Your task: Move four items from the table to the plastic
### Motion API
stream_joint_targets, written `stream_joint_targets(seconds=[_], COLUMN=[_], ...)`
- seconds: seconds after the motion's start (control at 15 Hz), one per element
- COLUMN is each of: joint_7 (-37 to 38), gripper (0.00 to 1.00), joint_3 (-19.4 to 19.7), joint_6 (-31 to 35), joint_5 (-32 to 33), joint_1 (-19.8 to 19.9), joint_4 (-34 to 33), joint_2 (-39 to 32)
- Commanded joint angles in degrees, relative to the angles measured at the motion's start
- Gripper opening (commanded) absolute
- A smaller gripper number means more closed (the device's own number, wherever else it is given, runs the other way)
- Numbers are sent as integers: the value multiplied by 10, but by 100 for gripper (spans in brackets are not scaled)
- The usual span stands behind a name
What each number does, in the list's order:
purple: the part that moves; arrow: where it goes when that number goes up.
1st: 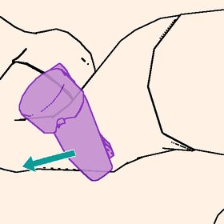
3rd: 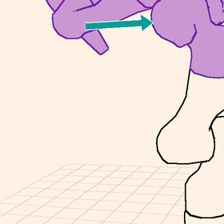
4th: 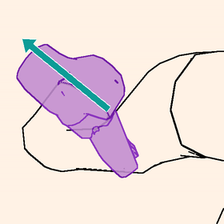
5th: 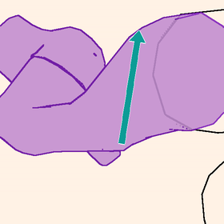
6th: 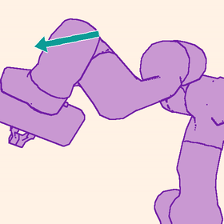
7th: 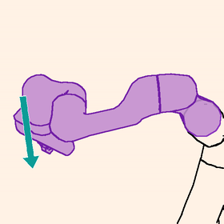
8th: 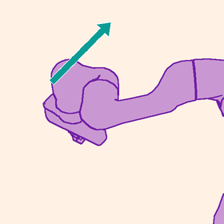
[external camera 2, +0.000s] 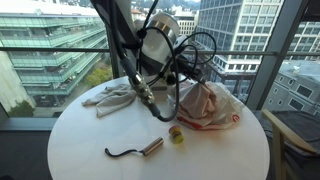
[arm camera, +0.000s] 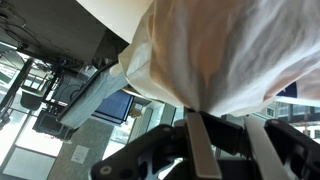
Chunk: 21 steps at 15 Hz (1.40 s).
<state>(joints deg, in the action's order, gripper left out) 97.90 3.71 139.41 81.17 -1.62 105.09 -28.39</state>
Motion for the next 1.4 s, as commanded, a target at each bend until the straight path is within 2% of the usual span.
stream_joint_targets(seconds=[0.0, 0.2, 0.27, 0.33, 0.67, 0.8, 0.93, 1.13, 1.33], joint_7=[30, 27, 25, 30, 30, -21, -107, -211, -299], gripper=[1, 1, 29, 30, 66, 81, 97, 100, 100], joint_3=[7, 5, 5, 6, -2, -18, -33, -29, -18], joint_6=[4, 3, 2, 8, 14, 17, 30, 53, 111], joint_5=[38, 35, 33, 42, 56, -2, -97, -205, -291], joint_1=[12, 20, 21, 19, 16, 31, 50, 59, 65], joint_4=[-64, -77, -75, -64, 13, 67, 136, 237, 314], joint_2=[-86, -114, -114, -99, 17, 77, 135, 202, 220])
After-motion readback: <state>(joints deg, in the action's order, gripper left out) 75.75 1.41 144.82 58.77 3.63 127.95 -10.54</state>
